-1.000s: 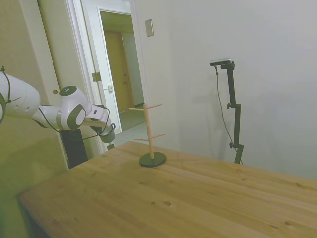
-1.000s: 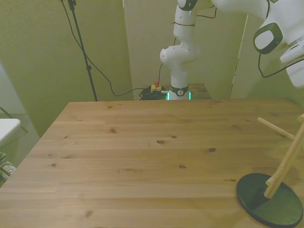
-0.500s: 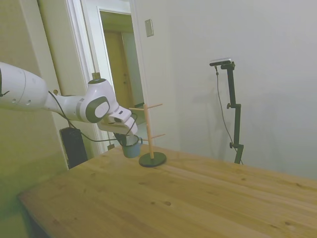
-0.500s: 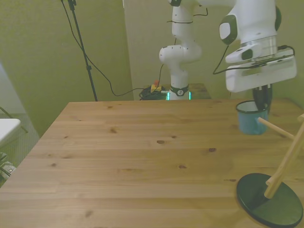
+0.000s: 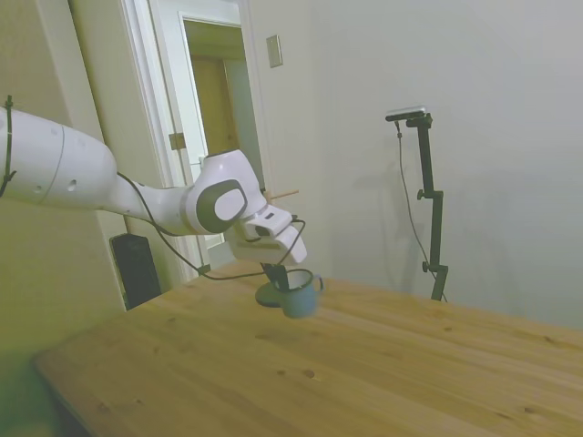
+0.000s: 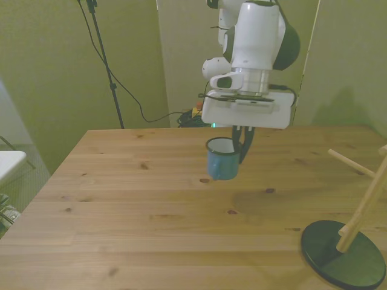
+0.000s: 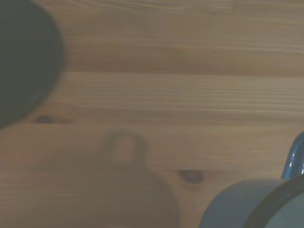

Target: Unload the mug

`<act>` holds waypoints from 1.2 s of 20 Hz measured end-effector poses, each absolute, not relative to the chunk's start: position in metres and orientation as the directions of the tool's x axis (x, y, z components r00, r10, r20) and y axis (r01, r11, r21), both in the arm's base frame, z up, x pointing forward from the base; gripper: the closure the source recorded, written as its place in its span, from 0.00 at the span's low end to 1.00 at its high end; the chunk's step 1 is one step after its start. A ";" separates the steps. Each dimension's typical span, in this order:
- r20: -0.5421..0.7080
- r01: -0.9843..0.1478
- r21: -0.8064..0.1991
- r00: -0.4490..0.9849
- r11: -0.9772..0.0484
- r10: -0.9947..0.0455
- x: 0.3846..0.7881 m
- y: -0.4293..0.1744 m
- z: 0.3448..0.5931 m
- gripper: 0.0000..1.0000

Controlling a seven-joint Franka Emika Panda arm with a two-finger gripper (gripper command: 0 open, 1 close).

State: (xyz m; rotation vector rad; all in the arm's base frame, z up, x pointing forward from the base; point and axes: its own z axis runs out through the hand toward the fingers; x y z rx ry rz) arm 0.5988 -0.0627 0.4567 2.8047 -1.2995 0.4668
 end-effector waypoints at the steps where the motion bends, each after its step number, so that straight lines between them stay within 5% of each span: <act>1: 0.276 -0.760 -0.105 0.598 -0.642 -0.752 0.602 -0.075 0.452 1.00; 11: 0.285 -0.855 -0.075 0.475 -0.514 -0.832 0.643 -0.181 0.409 1.00; 17: 0.258 -0.866 -0.064 0.466 -0.496 -0.846 0.654 -0.187 0.382 1.00; 24: 0.248 -0.868 -0.095 0.454 -0.488 -0.856 0.656 -0.187 0.379 1.00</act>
